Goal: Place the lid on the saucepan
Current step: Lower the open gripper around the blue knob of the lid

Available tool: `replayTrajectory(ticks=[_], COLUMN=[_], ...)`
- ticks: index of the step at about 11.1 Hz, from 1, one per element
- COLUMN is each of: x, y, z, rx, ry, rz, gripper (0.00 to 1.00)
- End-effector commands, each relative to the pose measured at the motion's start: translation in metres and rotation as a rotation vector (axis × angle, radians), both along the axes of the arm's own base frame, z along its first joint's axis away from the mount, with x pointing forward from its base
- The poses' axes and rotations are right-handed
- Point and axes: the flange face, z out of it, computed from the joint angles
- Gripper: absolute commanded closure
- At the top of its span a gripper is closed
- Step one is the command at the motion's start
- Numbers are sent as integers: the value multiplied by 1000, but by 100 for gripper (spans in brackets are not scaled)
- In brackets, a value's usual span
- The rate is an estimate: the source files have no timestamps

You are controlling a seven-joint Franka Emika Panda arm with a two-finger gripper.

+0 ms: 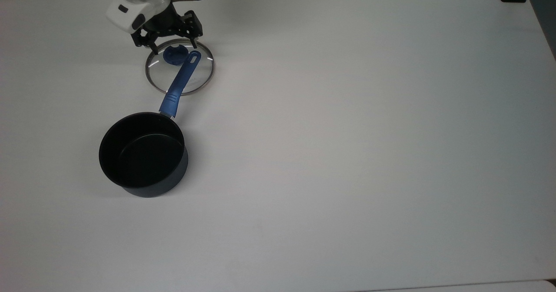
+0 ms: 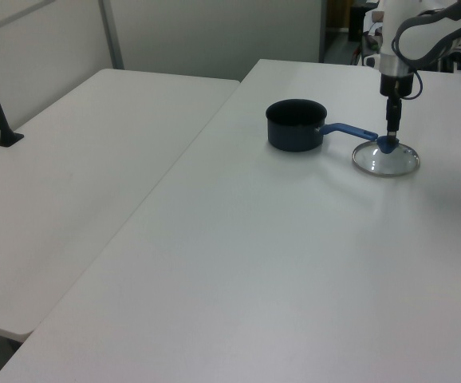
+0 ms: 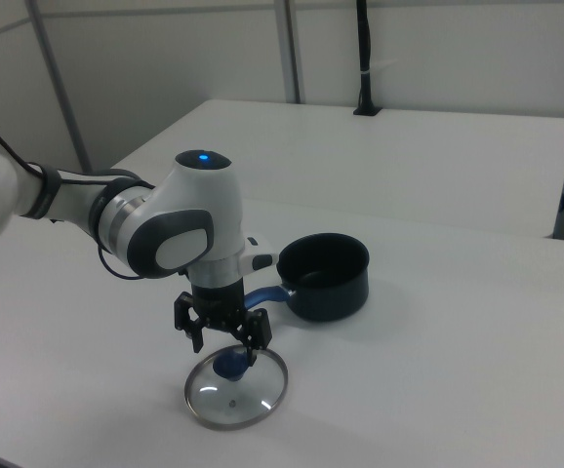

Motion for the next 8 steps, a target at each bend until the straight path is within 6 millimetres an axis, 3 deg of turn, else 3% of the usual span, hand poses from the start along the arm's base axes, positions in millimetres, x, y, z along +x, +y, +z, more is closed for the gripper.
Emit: replayTrajectory(ticks=[1,5,8], x=[1,10,13], y=[8,5,19], z=[-10,-19,-28], rx=[10,-8,-12], ry=[-5,-46,-22], rz=[-1,-6,-13], gripper=[0,4,18])
